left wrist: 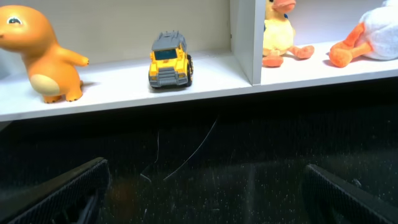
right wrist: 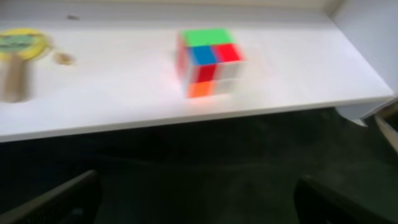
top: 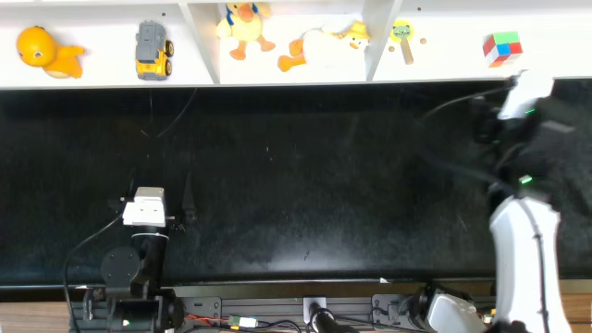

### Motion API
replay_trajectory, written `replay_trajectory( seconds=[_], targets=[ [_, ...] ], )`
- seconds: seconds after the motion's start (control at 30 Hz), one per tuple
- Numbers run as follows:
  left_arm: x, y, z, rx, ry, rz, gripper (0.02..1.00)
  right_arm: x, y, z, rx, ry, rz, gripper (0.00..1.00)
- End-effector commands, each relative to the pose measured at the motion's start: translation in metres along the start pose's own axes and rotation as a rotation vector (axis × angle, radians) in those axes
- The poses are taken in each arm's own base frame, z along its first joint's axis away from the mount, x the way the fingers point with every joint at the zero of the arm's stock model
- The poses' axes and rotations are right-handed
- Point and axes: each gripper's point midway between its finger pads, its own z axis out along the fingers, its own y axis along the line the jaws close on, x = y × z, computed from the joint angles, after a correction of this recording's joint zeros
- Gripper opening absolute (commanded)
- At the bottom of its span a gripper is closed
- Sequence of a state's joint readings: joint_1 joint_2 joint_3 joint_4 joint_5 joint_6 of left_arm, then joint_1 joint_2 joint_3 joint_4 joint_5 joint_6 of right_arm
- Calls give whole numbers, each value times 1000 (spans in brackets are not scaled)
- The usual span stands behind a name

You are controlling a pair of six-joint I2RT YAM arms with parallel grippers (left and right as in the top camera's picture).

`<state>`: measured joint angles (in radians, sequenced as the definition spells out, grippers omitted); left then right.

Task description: Store Toys

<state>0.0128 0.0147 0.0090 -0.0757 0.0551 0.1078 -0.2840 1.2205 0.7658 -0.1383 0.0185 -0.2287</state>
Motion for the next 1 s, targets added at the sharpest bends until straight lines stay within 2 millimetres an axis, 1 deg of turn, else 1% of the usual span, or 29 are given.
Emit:
replay_trajectory(
  seconds=[0.03, 0.1, 0.17, 0.2, 0.27, 0.33, 0.47, 0.63, 0.7, 0.83, 0.93, 1.0],
  targets=[
    [-1, 1, -1, -4, -5, 12, 998, 16, 57, -13, -14, -13, 10, 996],
    [-1, 0, -1, -4, -5, 12, 998, 18, 81, -22, -50, -42, 35, 996],
    [-1, 0, -1, -4, -5, 12, 998, 21, 95, -33, -87, -73, 89, 996],
    [-1, 0, -1, -4, -5, 12, 998, 24, 98, -38, -102, -90, 120, 996],
    [-1, 1, -1, -4, -5, 12, 998, 30, 97, -48, -119, -121, 166, 996],
    [-1, 0, -1, -4, -5, 12, 998, 39, 93, -57, -123, -147, 176, 996],
    [-1, 0, -1, -4, -5, 12, 998, 60, 83, -74, -121, -203, 200, 993],
    [-1, 0, -1, -4, -5, 12, 998, 85, 76, -90, -129, -292, 244, 996],
    [-1, 1, -1, -4, -5, 12, 996, 91, 75, -93, -131, -327, 253, 993],
    [-1, 1, -1, -4, -5, 12, 998, 99, 70, -97, -125, -374, 270, 993],
    [-1, 0, -1, -4, -5, 12, 996, 96, 72, -102, -152, -395, 271, 996],
    [-1, 0, -1, -4, -5, 12, 998, 88, 71, -109, -156, -437, 281, 996]
  ],
)
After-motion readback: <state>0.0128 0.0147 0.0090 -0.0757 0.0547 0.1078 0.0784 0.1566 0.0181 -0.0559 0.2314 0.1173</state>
